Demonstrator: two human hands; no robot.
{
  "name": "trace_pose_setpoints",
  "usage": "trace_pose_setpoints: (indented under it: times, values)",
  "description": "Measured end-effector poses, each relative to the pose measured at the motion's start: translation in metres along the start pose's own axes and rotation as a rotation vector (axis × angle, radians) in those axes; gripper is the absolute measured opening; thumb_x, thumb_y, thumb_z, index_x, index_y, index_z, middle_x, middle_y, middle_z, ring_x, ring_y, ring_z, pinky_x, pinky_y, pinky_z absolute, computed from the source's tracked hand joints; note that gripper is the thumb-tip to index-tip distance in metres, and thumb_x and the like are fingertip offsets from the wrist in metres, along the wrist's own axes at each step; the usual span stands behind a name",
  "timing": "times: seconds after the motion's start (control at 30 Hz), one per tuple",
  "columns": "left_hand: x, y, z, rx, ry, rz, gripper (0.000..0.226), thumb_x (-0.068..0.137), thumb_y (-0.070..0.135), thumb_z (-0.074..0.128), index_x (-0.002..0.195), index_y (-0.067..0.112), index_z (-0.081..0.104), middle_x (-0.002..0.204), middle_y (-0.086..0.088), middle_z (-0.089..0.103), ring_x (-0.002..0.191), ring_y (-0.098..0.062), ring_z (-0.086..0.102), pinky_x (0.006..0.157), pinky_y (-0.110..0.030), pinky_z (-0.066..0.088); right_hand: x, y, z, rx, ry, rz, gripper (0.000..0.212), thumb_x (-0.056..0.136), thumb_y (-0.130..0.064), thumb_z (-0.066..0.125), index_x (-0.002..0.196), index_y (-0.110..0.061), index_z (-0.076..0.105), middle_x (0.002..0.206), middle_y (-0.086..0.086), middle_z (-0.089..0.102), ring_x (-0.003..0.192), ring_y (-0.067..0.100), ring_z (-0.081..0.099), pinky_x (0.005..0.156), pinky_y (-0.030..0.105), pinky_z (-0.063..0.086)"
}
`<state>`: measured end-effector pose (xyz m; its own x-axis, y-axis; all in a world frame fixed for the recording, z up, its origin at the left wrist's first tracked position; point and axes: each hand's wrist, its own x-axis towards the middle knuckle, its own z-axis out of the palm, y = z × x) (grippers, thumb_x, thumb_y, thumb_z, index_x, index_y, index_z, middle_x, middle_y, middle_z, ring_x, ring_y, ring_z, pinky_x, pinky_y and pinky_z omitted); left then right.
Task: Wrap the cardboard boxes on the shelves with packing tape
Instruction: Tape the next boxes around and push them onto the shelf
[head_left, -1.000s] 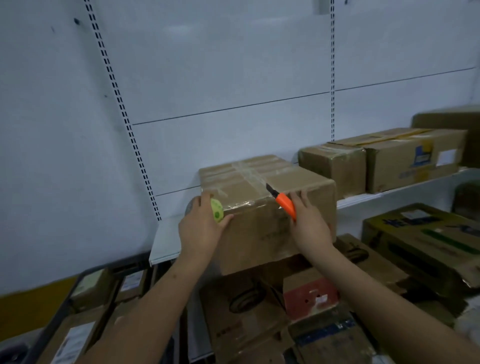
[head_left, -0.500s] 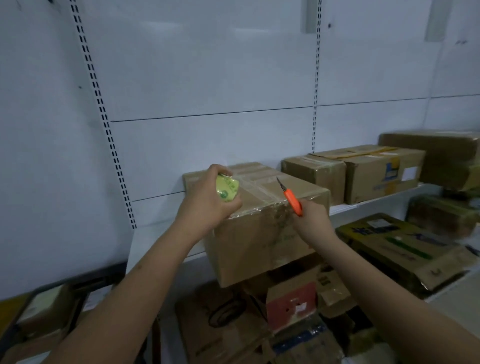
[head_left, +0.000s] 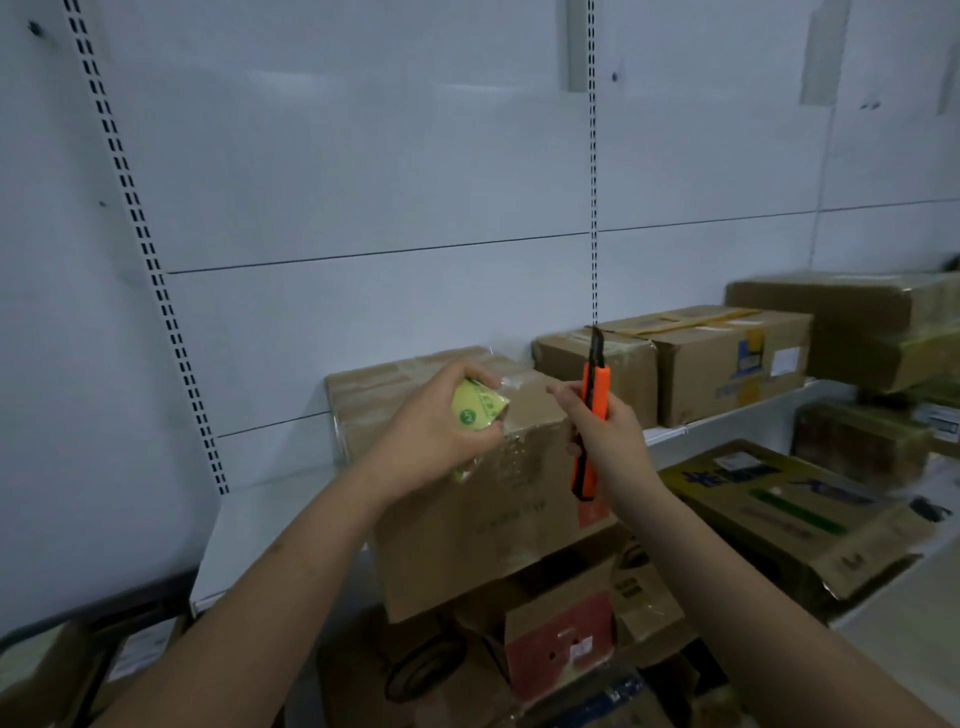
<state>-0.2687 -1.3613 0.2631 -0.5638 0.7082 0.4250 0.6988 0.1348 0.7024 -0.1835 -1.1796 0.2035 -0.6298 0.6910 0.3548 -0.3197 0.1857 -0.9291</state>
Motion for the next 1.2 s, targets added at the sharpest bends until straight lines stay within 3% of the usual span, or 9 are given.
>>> trace_pose_setpoints:
  times: [0.07,0.13,0.4,0.57,0.7,0.8,0.93,1.03,1.2]
  values:
    - [0.011,0.004,0.009,0.097,-0.041,0.018,0.037,0.080,0.019,0.077,0.105,0.036,0.057,0.093,0.004,0.065,0.071,-0.018,0.065,0.060,-0.035,0.057,-0.002,-0.017,-0.003,0.248,-0.138,-0.014,0.056,0.076,-0.061,0.069,0.117,-0.023,0.065,0.079,0.002,0.057,0.061,0.011,0.050,0.050,0.023,0.041]
    - [0.022,0.010,0.018,0.180,-0.053,0.053,0.039,0.079,0.020,0.077,0.106,0.037,0.056,0.092,0.010,0.064,0.073,-0.009,0.062,0.060,-0.023,0.051,0.002,-0.027,-0.004,0.091,-0.224,-0.105,0.057,0.073,-0.071,0.068,0.119,-0.038,0.061,0.085,0.002,0.060,0.067,0.010,0.055,0.056,0.024,0.045]
    - [0.036,0.018,0.057,0.333,-0.100,0.064,0.051,0.081,0.036,0.079,0.125,0.032,0.054,0.116,0.018,0.062,0.099,0.003,0.058,0.080,-0.012,0.043,0.032,-0.020,-0.028,-0.072,-0.047,-0.044,0.013,0.082,-0.028,0.079,0.078,-0.017,0.074,0.064,-0.007,0.068,0.052,-0.001,0.052,0.053,0.015,0.040]
    - [0.036,0.024,0.068,0.417,-0.088,-0.066,0.109,0.065,0.065,0.074,0.156,0.034,0.022,0.150,0.016,0.040,0.135,-0.004,0.042,0.100,-0.013,0.033,0.039,-0.007,-0.045,0.082,-0.093,0.064,0.013,0.081,-0.024,0.080,0.077,-0.015,0.071,0.065,-0.007,0.071,0.057,-0.001,0.063,0.062,0.020,0.048]
    - [0.025,0.035,0.059,0.293,-0.056,-0.044,0.077,0.070,0.058,0.071,0.142,0.041,0.048,0.112,0.019,0.070,0.099,0.003,0.066,0.096,-0.020,0.051,0.043,0.008,-0.054,0.194,-0.130,0.149,0.016,0.082,-0.014,0.079,0.075,-0.009,0.066,0.058,0.002,0.056,0.046,0.009,0.047,0.047,0.021,0.039]
    - [0.006,0.029,0.034,0.464,-0.010,0.042,0.057,0.073,0.055,0.071,0.128,0.041,0.063,0.120,0.020,0.066,0.103,0.007,0.064,0.092,-0.013,0.050,0.062,0.020,-0.090,0.398,0.014,0.235,0.012,0.086,-0.009,0.074,0.084,-0.006,0.062,0.066,0.004,0.051,0.048,0.010,0.041,0.043,0.020,0.034]
    - [-0.041,0.000,-0.019,0.809,0.149,-0.056,0.035,0.068,0.078,0.064,0.097,0.059,0.064,0.067,0.038,0.062,0.068,0.017,0.058,0.060,-0.008,0.039,0.084,0.037,-0.137,0.358,0.123,0.265,0.013,0.090,-0.011,0.071,0.082,-0.013,0.060,0.077,0.002,0.061,0.053,0.007,0.047,0.050,0.017,0.039]
    - [-0.058,-0.019,-0.036,0.933,0.153,-0.065,0.049,0.060,0.101,0.032,0.086,0.065,0.054,0.063,0.024,0.064,0.060,0.002,0.059,0.054,-0.022,0.043,0.083,0.045,-0.127,0.330,0.072,0.261,0.014,0.088,-0.012,0.073,0.080,-0.013,0.061,0.069,0.000,0.060,0.054,0.008,0.048,0.051,0.019,0.040]
    - [-0.086,-0.049,-0.070,1.143,0.226,-0.159,0.059,0.070,0.083,0.032,0.071,0.034,0.063,0.055,0.012,0.058,0.054,-0.015,0.053,0.050,-0.024,0.036,0.095,0.053,-0.131,0.329,0.132,0.246,0.013,0.087,-0.016,0.075,0.081,-0.016,0.063,0.071,-0.003,0.064,0.061,0.009,0.050,0.060,0.022,0.044]
